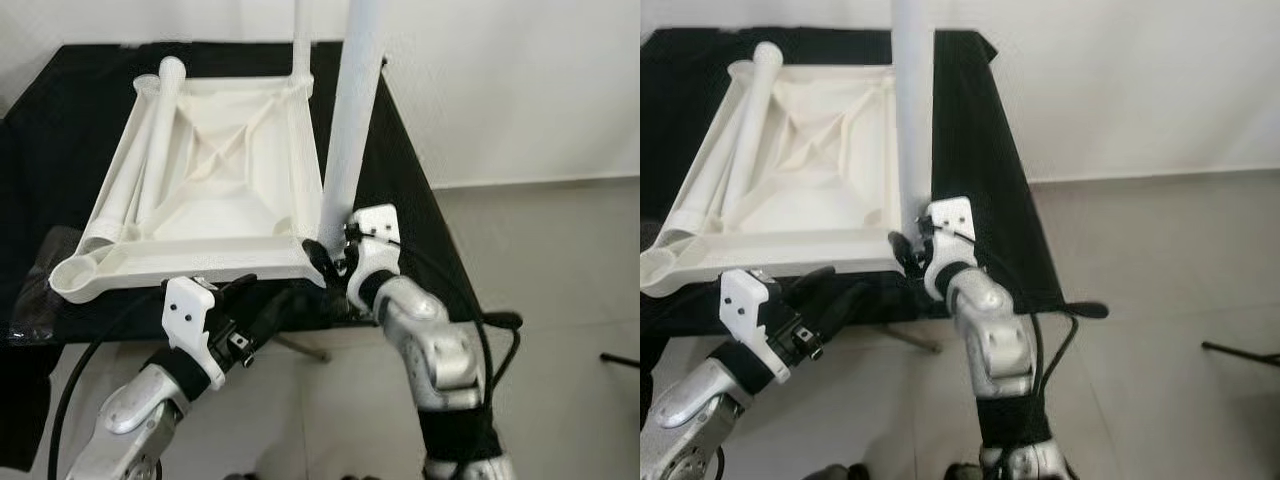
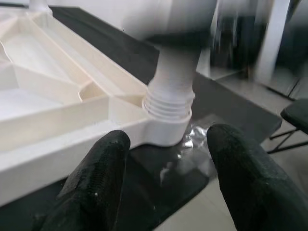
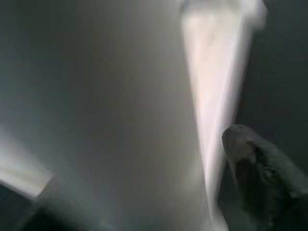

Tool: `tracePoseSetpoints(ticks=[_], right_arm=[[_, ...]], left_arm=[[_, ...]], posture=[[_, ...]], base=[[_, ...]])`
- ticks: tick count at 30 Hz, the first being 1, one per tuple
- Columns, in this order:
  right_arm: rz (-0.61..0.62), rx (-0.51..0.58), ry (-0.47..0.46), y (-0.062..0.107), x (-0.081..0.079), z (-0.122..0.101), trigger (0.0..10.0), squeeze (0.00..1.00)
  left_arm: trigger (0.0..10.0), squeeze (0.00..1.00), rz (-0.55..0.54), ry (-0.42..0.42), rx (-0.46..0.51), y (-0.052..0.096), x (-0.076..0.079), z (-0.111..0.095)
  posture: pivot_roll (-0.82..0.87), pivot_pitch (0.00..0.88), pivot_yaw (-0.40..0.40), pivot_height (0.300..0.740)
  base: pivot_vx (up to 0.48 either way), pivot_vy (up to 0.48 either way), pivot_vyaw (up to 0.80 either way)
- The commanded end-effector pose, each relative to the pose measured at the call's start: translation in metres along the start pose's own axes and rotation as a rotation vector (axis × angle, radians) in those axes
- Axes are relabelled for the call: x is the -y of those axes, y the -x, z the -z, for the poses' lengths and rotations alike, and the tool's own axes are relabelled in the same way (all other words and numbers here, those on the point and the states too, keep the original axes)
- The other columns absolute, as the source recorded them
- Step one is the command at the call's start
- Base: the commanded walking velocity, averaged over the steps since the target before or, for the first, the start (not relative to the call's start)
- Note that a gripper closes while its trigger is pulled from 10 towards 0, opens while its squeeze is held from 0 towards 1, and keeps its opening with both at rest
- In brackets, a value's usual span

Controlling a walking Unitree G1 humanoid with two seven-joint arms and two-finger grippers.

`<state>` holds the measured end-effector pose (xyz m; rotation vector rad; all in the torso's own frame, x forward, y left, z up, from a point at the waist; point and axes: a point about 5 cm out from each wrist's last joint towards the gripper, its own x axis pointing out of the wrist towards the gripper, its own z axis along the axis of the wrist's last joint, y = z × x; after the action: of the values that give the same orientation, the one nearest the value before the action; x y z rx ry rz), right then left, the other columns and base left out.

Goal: Building children table

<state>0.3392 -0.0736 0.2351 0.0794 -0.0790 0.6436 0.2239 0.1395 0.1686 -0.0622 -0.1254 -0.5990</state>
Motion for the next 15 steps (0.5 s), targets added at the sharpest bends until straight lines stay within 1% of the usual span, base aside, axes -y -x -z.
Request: tracePoseSetpoints(ticks=[1, 2, 3, 4, 5, 6, 7, 9, 10, 11, 12, 13, 15], right_arm=[[-0.050, 0.025, -0.023, 0.002, -0.002, 0.003, 10.0, 1.00], [-0.127, 0.058, 0.036, -0.002, 0.007, -0.009, 10.0, 0.26], [-0.127, 0.058, 0.036, -0.002, 0.007, -0.009, 10.0, 0.26], [-0.225, 0.067, 0.079, -0.004, 0.017, -0.017, 10.0, 0.00], [-0.314, 0.056, 0.119, -0.004, 0.025, -0.022, 10.0, 0.00], [-0.314, 0.056, 0.119, -0.004, 0.025, -0.022, 10.0, 0.00], [-0.424, 0.036, 0.159, -0.002, 0.028, -0.022, 10.0, 0.00], [-0.590, -0.044, 0.185, 0.001, 0.032, -0.017, 10.0, 0.00], [-0.590, -0.044, 0.185, 0.001, 0.032, -0.017, 10.0, 0.00], [-0.633, -0.066, 0.183, 0.001, 0.034, -0.016, 10.0, 0.00], [-0.633, -0.066, 0.183, 0.001, 0.034, -0.016, 10.0, 0.00], [-0.654, -0.080, 0.175, -0.002, 0.040, -0.016, 10.0, 0.00], [-0.656, -0.082, 0.173, -0.003, 0.043, -0.015, 10.0, 0.00]], left_arm=[[10.0, 0.00, -0.003, -0.004, -0.003, 0.001, 0.001, 0.002], [10.0, 0.00, -0.007, -0.009, -0.002, 0.001, 0.001, 0.003], [10.0, 0.00, -0.007, -0.009, -0.002, 0.001, 0.001, 0.003], [10.0, 0.00, -0.014, -0.014, -0.004, 0.001, 0.003, 0.005], [10.0, 0.00, -0.023, -0.023, -0.007, 0.002, 0.004, 0.007], [10.0, 0.00, -0.023, -0.023, -0.007, 0.002, 0.004, 0.007], [10.0, 0.00, -0.031, -0.035, -0.012, 0.004, 0.005, 0.010], [10.0, 0.00, -0.050, -0.045, -0.028, 0.008, 0.005, 0.020], [10.0, 0.00, -0.050, -0.045, -0.028, 0.008, 0.005, 0.020], [10.0, 0.00, -0.056, -0.045, -0.033, 0.009, 0.006, 0.023], [10.0, 0.00, -0.056, -0.045, -0.033, 0.009, 0.006, 0.023], [10.0, 0.00, -0.066, -0.025, -0.047, 0.013, 0.006, 0.032], [10.0, 0.00, -0.069, -0.017, -0.051, 0.015, 0.006, 0.036]], posture=[[0.06, 0.167, -0.046, 0.740], [0.07, 0.163, -0.049, 0.740], [0.07, 0.163, -0.049, 0.740], [0.08, 0.145, -0.057, 0.740], [0.09, 0.140, -0.060, 0.740], [0.09, 0.140, -0.060, 0.740], [0.10, 0.132, -0.062, 0.740], [0.12, 0.100, -0.074, 0.740], [0.12, 0.100, -0.074, 0.740], [0.12, 0.100, -0.074, 0.740], [0.12, 0.100, -0.074, 0.740], [0.13, 0.070, -0.084, 0.740], [0.13, 0.068, -0.085, 0.740]], base=[[0.000, 0.000, 0.00], [0.000, 0.000, 0.00], [0.000, 0.000, 0.00], [0.000, 0.000, 0.00], [0.000, 0.000, 0.00], [0.000, 0.000, 0.00], [0.000, 0.000, 0.00], [0.000, 0.000, 0.00], [0.000, 0.000, 0.00], [0.000, 0.000, 0.00], [0.000, 0.000, 0.00], [0.000, 0.000, 0.00], [0.000, 0.000, 0.00]])
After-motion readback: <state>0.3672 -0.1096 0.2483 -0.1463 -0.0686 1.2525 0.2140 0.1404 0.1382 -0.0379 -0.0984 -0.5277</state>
